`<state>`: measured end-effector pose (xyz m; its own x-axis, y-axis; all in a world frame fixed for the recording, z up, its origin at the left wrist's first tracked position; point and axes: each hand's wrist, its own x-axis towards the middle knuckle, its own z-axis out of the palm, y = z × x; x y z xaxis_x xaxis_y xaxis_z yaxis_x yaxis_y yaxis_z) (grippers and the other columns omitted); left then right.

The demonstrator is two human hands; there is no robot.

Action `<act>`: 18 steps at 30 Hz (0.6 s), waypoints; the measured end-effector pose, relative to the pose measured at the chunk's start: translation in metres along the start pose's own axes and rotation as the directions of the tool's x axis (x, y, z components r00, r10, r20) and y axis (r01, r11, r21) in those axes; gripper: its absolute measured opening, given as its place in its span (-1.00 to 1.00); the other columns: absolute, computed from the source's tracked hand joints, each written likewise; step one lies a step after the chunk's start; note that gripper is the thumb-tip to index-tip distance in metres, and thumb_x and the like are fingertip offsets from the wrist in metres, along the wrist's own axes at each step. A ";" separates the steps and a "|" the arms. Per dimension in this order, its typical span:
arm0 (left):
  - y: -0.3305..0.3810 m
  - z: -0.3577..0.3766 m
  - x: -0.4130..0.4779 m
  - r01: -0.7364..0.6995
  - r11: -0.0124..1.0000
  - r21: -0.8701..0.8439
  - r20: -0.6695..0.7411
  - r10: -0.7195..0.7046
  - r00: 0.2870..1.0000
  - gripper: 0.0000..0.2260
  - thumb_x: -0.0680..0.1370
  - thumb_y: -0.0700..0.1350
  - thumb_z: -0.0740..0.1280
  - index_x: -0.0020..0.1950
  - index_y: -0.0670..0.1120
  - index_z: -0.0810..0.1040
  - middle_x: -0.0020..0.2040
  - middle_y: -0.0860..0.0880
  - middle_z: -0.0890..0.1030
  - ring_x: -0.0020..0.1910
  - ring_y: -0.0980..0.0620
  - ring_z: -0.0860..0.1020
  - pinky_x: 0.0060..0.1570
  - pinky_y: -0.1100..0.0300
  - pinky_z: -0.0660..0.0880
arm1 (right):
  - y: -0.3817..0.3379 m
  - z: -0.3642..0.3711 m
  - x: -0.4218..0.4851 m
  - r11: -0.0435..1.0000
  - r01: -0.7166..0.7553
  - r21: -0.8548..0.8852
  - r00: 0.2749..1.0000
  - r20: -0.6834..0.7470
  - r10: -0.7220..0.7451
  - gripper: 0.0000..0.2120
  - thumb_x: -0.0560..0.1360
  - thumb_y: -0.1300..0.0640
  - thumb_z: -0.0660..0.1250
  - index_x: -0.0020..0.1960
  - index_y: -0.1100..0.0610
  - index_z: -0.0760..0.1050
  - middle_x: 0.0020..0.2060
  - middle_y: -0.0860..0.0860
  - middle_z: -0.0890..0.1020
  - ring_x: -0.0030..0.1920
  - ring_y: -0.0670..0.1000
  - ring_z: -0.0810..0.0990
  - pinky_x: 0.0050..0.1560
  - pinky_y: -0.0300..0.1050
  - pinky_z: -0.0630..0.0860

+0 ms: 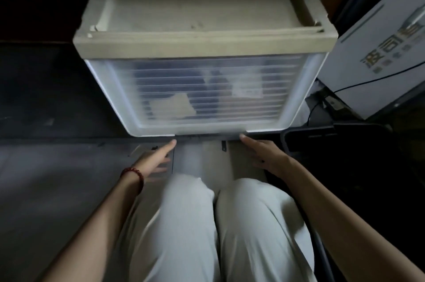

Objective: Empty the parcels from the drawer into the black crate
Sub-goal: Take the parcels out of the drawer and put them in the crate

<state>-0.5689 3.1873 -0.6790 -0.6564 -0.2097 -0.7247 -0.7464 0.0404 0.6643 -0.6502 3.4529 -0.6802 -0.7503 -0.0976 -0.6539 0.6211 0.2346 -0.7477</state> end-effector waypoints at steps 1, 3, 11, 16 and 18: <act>0.002 0.003 0.005 0.018 1.000 0.001 0.012 -0.018 1.000 -0.39 0.44 0.34 0.27 0.41 0.09 0.37 0.31 -0.02 0.49 0.17 -0.02 0.51 0.17 0.07 0.37 | -0.005 0.007 0.003 0.999 0.009 0.046 0.999 0.035 -0.010 -0.63 0.45 -0.04 0.44 0.04 0.26 0.60 -0.05 0.09 0.61 -0.18 -0.02 0.62 -0.27 -0.19 0.52; 0.010 0.010 0.015 0.037 0.998 -0.052 0.026 -0.035 0.999 -0.37 0.41 0.36 0.30 0.40 0.13 0.36 0.33 0.00 0.48 0.16 0.00 0.51 0.18 0.03 0.38 | -0.015 0.016 0.012 0.986 0.017 0.168 0.993 0.110 -0.036 -0.67 0.48 0.00 0.41 0.10 0.24 0.59 -0.03 0.08 0.66 -0.19 -0.05 0.67 -0.26 -0.24 0.57; 0.032 0.024 0.042 -0.058 0.787 -0.614 0.015 0.085 0.996 -0.54 0.48 0.01 0.41 0.35 0.03 0.38 0.49 -0.03 0.28 0.43 -0.06 0.32 0.40 0.06 0.28 | -0.022 0.024 0.042 0.919 -0.059 0.389 0.990 0.140 0.004 -0.32 0.50 -0.06 0.37 0.50 0.14 0.19 0.49 0.07 0.27 0.47 0.09 0.28 0.34 -0.04 0.33; 0.031 0.023 0.040 -0.011 0.684 -0.729 0.012 0.030 0.999 -0.81 0.48 -0.09 0.43 0.05 -0.05 0.53 0.34 -0.06 0.40 0.24 0.00 0.43 -0.03 0.24 0.52 | -0.018 0.021 0.043 0.880 -0.067 0.469 0.988 0.155 -0.007 -0.32 0.50 -0.04 0.37 0.50 0.15 0.19 0.49 0.14 0.24 0.47 0.11 0.28 0.39 -0.04 0.35; 0.027 0.021 0.035 0.020 0.710 -0.704 0.021 -0.007 1.000 -0.77 0.44 -0.06 0.46 0.04 -0.06 0.53 0.21 -0.06 0.44 0.08 0.05 0.47 -0.16 0.28 0.51 | -0.016 0.018 0.038 0.885 -0.090 0.457 0.988 0.153 0.022 -0.37 0.46 -0.05 0.42 0.42 0.15 0.30 0.39 0.10 0.37 0.35 0.06 0.41 0.24 -0.12 0.44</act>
<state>-0.6145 3.2015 -0.6898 -0.6533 -0.1892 -0.7331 -0.4656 -0.6632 0.5860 -0.6846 3.4281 -0.6952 -0.6930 -0.2389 -0.6802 0.7209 -0.2256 -0.6553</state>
